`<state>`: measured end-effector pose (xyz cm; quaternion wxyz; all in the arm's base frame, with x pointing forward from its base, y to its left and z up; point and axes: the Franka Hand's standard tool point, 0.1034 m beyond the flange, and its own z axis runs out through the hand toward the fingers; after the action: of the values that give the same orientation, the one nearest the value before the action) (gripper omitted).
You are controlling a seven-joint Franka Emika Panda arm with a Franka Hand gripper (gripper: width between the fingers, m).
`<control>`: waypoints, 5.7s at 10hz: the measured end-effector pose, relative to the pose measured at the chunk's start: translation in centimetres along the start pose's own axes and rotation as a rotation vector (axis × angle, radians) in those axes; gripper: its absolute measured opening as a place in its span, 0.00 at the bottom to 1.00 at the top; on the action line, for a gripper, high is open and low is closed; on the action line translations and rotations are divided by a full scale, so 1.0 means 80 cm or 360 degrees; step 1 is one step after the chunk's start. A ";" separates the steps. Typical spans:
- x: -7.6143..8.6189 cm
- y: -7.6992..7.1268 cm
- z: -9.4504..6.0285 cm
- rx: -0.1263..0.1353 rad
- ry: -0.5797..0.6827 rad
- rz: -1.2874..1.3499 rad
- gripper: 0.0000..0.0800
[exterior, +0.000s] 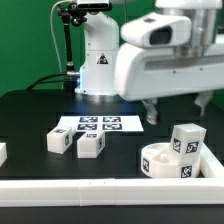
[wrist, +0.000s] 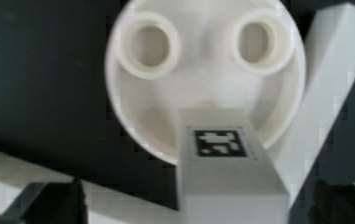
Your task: Assemble stool
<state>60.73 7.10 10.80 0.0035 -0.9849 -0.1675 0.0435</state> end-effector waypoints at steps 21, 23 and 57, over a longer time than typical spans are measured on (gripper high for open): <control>-0.098 0.139 0.021 -0.0034 -0.0058 0.0611 0.81; -0.118 0.148 0.035 -0.0029 -0.0081 0.0881 0.81; -0.155 0.113 0.137 0.0283 -0.1250 0.0635 0.81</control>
Offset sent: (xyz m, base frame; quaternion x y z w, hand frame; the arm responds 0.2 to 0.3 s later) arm 0.0000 0.0000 0.0000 0.0000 0.0000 0.0000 1.0000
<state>51.11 -5.61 0.76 0.0158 -0.9026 0.0415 0.4282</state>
